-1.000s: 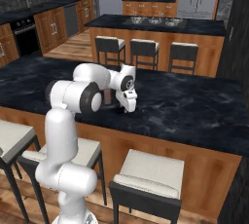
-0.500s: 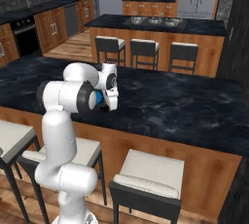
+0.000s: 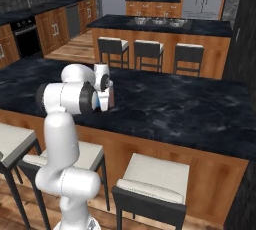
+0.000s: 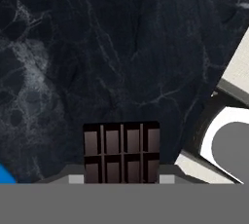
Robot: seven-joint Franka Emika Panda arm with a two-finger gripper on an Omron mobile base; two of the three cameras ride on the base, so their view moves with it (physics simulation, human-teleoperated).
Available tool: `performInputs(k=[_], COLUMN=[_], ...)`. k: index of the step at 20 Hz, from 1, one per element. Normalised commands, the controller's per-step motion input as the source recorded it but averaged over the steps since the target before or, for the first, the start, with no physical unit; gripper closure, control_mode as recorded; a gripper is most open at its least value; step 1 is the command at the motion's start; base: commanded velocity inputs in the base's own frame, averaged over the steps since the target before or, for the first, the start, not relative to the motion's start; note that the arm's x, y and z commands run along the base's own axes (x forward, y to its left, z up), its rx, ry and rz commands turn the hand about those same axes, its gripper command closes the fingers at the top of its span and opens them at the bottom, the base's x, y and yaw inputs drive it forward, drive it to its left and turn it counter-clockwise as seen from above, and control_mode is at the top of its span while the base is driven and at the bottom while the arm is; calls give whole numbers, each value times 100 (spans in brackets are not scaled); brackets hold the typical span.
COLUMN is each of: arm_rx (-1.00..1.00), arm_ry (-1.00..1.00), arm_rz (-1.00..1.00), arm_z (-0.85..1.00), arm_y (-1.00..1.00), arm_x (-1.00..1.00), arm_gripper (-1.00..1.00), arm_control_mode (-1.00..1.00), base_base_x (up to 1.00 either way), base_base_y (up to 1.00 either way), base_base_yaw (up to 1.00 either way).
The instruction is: Take the cinnamon bottle from the cabinet and place it on the dining table, next to the plate with the cupcake. Then take the chocolate from the dining counter and place it on the cupcake plate.
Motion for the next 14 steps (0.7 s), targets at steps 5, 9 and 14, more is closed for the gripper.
performInputs(k=[5,9,14], arm_rx=[0,0,0], arm_ry=[0,0,0], arm_rz=[-7,-5,-4], arm_z=[0,0,0], arm_y=[29,19,24], arm_x=[26,17,7], arm_gripper=[100,100,100], arm_control_mode=[-100,-100,-100], base_base_x=[0,0,0], base_base_y=[0,0,0], base_base_yaw=[0,0,0])
